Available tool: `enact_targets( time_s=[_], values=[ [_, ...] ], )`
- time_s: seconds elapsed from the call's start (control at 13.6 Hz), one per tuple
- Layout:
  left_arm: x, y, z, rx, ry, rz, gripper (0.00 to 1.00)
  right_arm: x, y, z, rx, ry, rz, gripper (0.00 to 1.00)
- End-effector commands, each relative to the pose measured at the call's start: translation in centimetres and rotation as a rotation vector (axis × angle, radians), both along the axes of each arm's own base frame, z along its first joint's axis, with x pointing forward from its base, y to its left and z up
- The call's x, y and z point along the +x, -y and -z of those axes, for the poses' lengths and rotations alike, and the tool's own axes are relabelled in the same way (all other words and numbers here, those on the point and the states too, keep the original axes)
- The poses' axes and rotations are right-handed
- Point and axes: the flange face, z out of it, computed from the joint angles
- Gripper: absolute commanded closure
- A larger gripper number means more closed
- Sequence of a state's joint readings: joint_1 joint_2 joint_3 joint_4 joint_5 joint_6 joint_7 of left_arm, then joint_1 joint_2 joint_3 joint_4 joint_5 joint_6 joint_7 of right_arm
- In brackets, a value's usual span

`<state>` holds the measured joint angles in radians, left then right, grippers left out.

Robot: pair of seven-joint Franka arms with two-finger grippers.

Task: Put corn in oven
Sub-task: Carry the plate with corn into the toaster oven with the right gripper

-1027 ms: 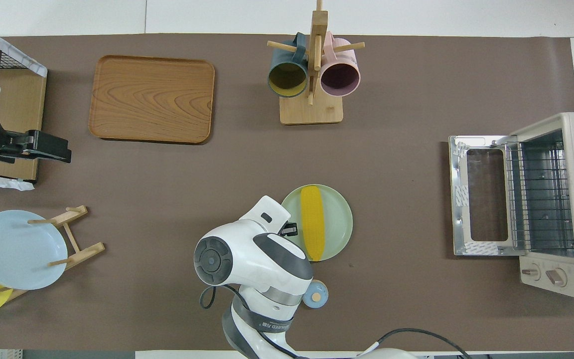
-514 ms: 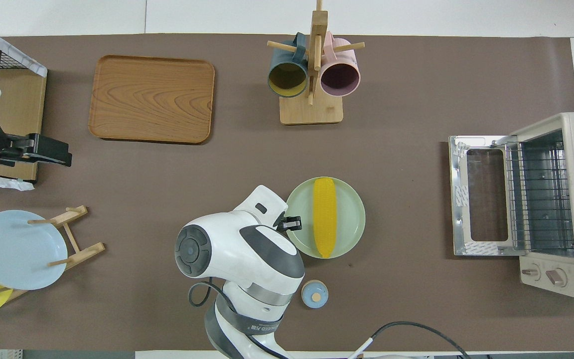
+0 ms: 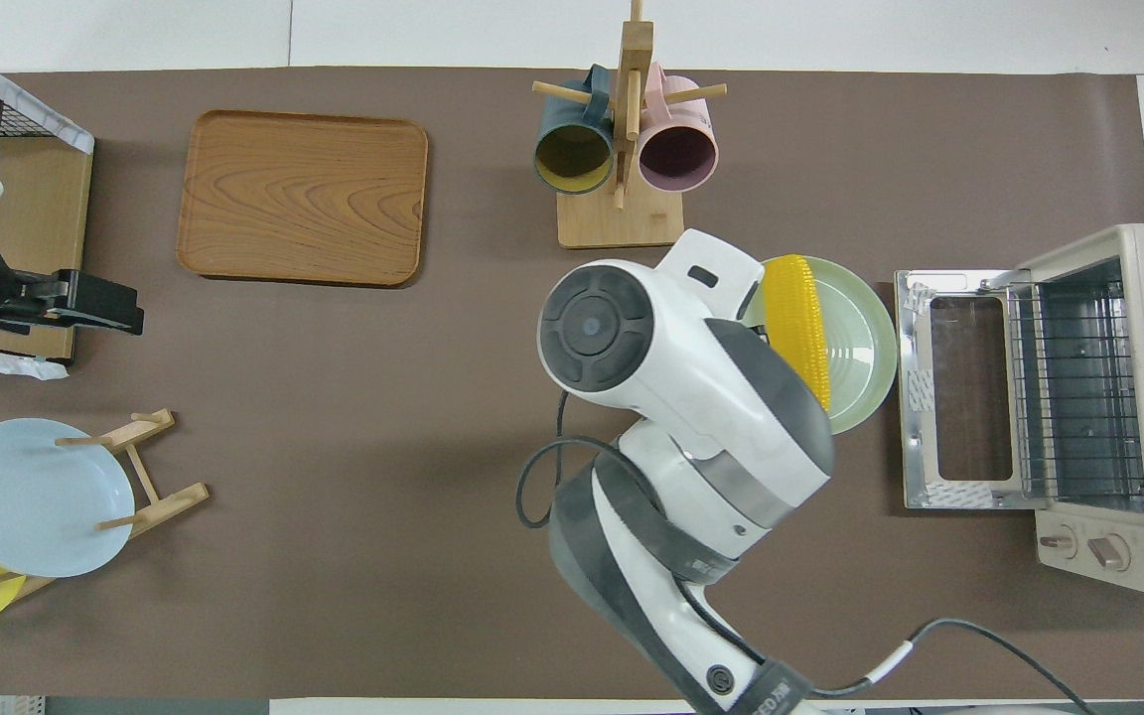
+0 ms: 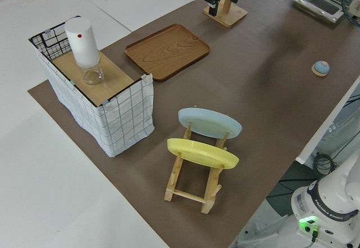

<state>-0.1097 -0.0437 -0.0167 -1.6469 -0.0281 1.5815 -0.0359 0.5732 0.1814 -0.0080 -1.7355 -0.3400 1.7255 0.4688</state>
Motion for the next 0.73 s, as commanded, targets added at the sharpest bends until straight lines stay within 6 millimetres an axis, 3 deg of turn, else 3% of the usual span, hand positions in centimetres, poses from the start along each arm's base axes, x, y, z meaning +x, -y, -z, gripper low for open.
enact_targets(
  time_s=[0.0, 0.29, 0.51, 0.66],
  values=[
    [-0.8, -0.2, 0.1, 0.014, -0.004, -0.007, 0.00, -2.0, 3.4, 1.5, -0.003, -0.032, -0.021, 1.00],
    [-1.0, 0.0, 0.5, 0.018, -0.035, -0.004, 0.00, 0.6, 11.5, 3.2, 0.008, -0.074, 0.001, 1.00],
    [-1.0, 0.2, 0.5, 0.019, -0.033, 0.001, 0.00, 1.2, 14.2, 4.0, 0.015, -0.088, 0.014, 1.00],
    [-0.8, 0.4, 0.6, 0.019, -0.035, 0.004, 0.00, 1.4, 17.4, 4.7, 0.022, -0.098, 0.036, 1.00]
  ],
)
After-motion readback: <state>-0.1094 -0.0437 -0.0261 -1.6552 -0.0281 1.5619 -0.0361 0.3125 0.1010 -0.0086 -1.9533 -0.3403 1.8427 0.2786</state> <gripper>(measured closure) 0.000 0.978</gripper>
